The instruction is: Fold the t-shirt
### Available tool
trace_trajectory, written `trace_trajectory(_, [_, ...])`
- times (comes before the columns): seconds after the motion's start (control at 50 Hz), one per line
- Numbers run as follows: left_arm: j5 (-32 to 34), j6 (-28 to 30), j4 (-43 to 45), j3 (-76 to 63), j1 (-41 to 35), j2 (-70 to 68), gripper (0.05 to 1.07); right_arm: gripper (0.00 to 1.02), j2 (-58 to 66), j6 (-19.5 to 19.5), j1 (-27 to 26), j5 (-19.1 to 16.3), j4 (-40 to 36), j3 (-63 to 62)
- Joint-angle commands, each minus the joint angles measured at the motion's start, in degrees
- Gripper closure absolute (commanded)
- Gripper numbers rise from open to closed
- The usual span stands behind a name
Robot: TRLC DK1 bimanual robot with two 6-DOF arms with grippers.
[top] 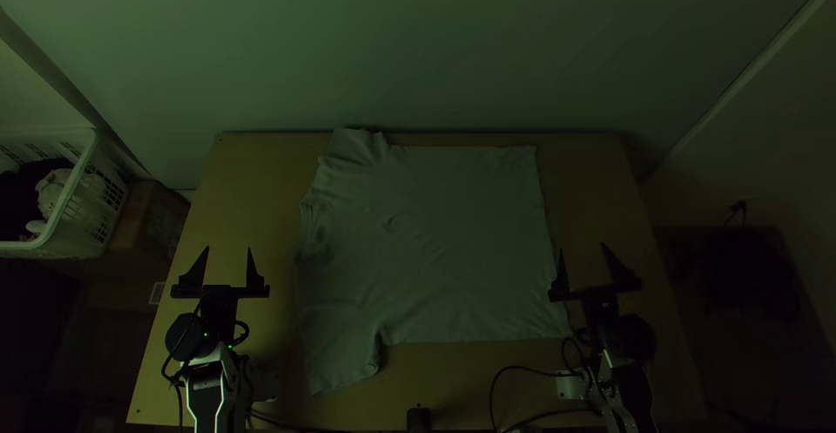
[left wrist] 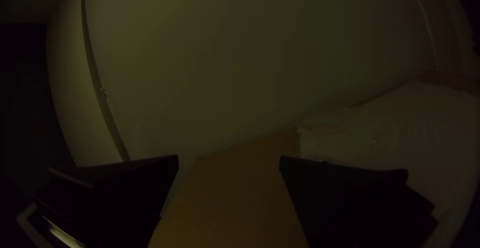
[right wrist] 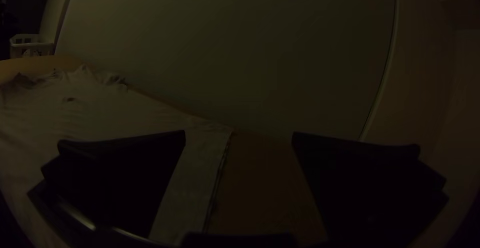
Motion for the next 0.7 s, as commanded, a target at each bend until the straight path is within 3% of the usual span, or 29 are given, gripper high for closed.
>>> trace_trajectory(0.0, [0.9, -0.5, -0.9, -2.5, -0.4, 0.3, 0.1, 0.04, 0.2, -0.5, 0.3, 0.4, -0.9, -0.8])
trace_trajectory(0.2, [0.9, -1.2, -0.8, -2.5, -0.6, 0.3, 0.1, 0.05, 0.2, 0.0, 1.1, -0.4, -1.1, -0.8])
trace_trajectory(0.32, [0.7, -1.6, -0.9, -2.5, -0.4, 0.3, 0.1, 0.05, 0.3, 5.2, 2.7, -0.7, -1.2, -0.8])
trace_trajectory(0.62, [0.8, -14.0, -1.0, -2.4, -8.2, 0.6, 0.1, 0.05, 0.1, 5.5, -1.7, -0.5, -0.9, -0.8])
trace_trajectory(0.68, [1.0, -13.9, -0.9, -2.4, -9.8, 0.4, 0.1, 0.05, 0.1, 5.7, -2.0, -0.5, -0.9, -0.8])
